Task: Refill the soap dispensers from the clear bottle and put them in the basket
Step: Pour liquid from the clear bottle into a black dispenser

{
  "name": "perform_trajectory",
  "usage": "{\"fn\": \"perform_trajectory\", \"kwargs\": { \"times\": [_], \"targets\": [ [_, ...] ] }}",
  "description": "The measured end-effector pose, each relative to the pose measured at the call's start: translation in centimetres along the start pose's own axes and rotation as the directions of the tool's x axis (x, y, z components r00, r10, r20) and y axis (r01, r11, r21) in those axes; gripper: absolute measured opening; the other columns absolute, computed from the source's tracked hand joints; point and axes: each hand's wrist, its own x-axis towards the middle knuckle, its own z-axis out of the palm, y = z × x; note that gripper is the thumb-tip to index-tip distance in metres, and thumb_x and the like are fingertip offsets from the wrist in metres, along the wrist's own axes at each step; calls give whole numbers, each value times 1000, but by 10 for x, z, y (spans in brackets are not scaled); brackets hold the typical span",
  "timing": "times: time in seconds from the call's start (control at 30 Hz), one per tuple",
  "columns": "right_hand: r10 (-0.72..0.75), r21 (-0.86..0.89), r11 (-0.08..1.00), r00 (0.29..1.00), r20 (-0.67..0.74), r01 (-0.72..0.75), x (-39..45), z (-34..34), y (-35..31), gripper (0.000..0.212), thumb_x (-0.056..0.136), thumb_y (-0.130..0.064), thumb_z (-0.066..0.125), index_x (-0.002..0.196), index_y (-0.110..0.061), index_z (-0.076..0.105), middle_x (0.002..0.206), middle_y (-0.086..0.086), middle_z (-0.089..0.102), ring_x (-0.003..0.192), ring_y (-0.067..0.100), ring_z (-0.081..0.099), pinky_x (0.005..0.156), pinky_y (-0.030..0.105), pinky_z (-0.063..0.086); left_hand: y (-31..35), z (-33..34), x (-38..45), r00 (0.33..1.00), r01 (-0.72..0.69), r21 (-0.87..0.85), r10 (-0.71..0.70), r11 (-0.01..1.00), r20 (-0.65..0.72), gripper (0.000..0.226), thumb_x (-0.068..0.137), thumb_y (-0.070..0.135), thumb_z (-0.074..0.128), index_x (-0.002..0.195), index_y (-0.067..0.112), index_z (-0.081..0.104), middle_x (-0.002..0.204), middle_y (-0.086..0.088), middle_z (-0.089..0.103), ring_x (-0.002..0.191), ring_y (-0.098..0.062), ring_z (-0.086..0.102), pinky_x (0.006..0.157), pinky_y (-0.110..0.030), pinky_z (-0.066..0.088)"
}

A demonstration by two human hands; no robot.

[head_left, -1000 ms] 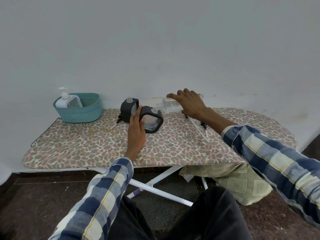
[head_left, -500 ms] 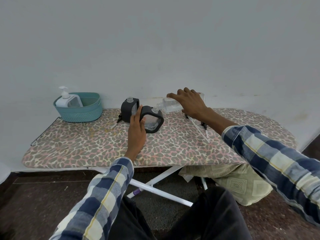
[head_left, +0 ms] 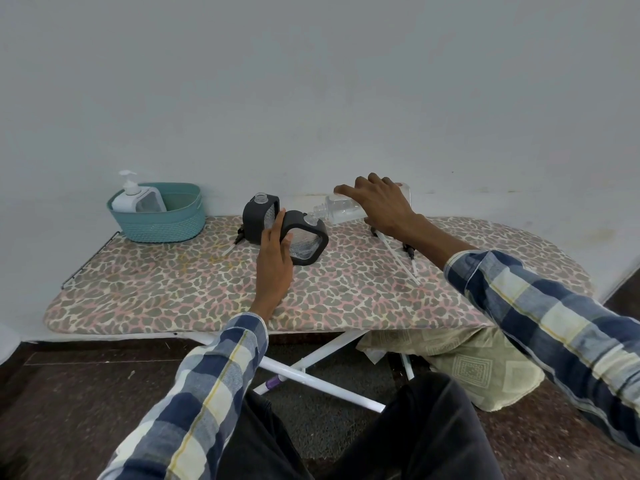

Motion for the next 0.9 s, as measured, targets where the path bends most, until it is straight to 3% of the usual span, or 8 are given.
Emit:
{"fn": "perform_trajectory", "kwargs": {
  "times": [0.2,0.33,0.63,0.83,0.9],
  "targets": [
    [-7,3,1000,1000,-13,7,0,0,0,84,81,9,71,149,-33,45,109,8,61,98,31,56,81,42,47,-1,0,0,1000,-7,10,7,1000,-2,52,117,36,37,169,36,26,153,-6,46,107,15,41,77,6,37],
    [-10,-1,1000,1000,-19,10,1,1,1,84,81,12,70,148,-32,46,107,9,62,96,31,56,80,44,50,0,1,1,1000,24,10,-24,1000,-7,52,117,37,37,168,37,27,155,-4,46,114,13,42,84,0,38],
    [-12,0,1000,999,-31,12,1,2,2,83,82,11,70,149,-33,46,110,9,61,98,31,56,82,43,49,-3,2,1,1000,-5,0,5,1000,-2,53,117,36,37,168,37,26,152,-6,46,105,11,46,75,0,41],
    [-21,2,1000,998,-54,21,2,7,3,83,81,12,68,148,-33,46,109,8,62,98,31,56,81,43,48,-4,2,0,1000,-9,-1,9,1000,-2,53,117,36,38,168,38,26,152,-5,46,106,8,48,81,-15,47],
    [-23,2,1000,998,-58,23,3,8,4,84,81,12,68,148,-33,46,109,9,61,98,31,56,81,43,49,-4,2,0,1000,-12,-2,12,1000,-5,53,117,36,38,168,38,26,153,-5,46,106,10,47,81,-13,46]
  ]
}}
